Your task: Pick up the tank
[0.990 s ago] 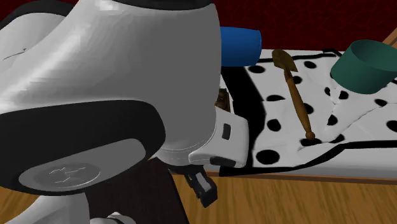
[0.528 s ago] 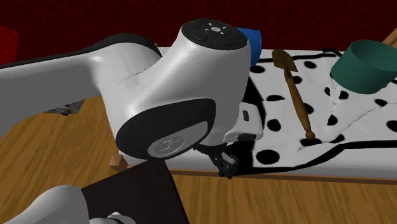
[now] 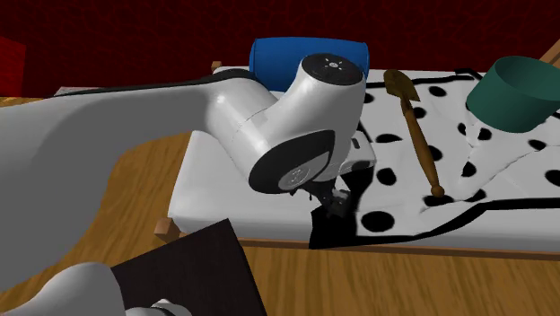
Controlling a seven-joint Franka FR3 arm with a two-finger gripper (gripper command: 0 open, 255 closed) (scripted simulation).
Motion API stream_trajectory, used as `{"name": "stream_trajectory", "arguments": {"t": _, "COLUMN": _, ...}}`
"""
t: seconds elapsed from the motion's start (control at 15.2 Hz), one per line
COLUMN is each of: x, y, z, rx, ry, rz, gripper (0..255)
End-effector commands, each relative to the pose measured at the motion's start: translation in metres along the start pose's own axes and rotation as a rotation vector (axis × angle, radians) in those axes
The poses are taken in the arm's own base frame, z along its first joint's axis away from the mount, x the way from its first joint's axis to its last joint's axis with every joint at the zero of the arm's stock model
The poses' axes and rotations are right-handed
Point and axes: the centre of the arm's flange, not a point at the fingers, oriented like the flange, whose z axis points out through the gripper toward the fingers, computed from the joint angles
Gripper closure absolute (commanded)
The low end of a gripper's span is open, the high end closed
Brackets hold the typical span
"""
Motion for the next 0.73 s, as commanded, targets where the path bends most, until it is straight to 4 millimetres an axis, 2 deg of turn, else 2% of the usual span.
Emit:
{"name": "stream_trajectory", "arguments": {"t": 0.0, "x": 0.022, "y": -0.005, "z": 0.015, "rx": 0.002, "ry": 0.007, "rz": -0.051, "gripper": 0}}
{"name": "stream_trajectory", "arguments": {"t": 0.66, "x": 0.118, "y": -0.044, "z": 0.090, "rx": 0.012, "ry": 0.033, "rz": -0.300, "gripper": 0}}
